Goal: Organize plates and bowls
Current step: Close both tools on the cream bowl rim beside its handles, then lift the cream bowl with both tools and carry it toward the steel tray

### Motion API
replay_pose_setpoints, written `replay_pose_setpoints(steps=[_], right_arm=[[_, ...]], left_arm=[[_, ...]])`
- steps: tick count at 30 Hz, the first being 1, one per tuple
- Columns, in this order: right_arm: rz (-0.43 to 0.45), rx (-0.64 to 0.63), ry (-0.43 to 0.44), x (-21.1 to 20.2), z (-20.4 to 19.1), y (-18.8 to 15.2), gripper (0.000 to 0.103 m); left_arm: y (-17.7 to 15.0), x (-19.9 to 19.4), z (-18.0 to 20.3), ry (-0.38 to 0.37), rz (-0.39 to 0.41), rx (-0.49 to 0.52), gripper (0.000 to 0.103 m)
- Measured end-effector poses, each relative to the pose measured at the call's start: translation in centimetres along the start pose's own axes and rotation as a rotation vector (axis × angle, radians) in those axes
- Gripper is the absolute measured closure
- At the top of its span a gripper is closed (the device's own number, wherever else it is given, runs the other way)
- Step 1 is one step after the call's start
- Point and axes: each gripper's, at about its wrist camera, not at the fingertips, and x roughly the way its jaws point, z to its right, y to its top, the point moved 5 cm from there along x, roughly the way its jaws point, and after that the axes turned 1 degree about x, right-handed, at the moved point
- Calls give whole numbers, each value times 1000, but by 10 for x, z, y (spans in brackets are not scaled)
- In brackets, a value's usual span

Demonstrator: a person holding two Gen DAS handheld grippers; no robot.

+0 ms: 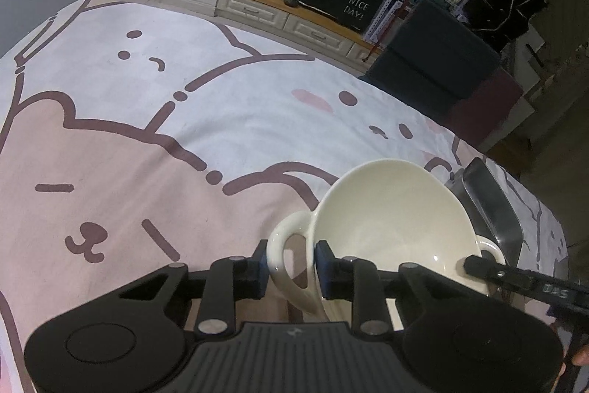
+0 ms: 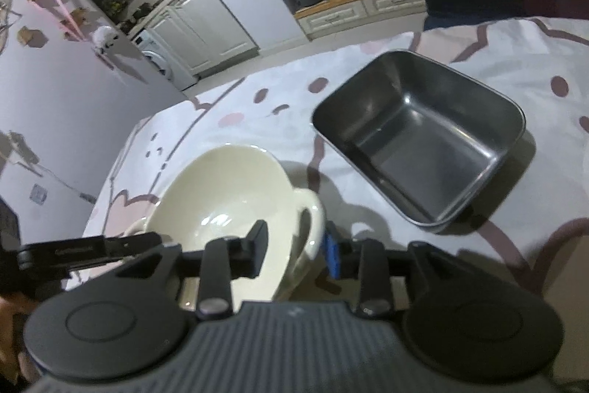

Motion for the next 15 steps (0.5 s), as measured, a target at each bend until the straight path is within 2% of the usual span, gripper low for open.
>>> replay_pose_setpoints(steps=[2, 5, 7, 12, 15], right_arm=[[-12, 10, -22, 5, 4, -1, 79], [-16, 57, 11, 9, 8, -2, 82], [-18, 56, 13, 10, 7, -2, 84], [-27, 73, 29, 13, 10, 0, 85], [-23, 81, 43, 13, 10, -1, 85]], left_arm=[[0, 1, -1, -9, 1, 2, 75], [0, 3, -3, -31, 5, 2, 76], [-1, 5, -8, -68, 10, -25, 78], [-6, 13, -24, -191, 20, -173, 82], [-5, 14, -21, -188, 24, -159, 82]])
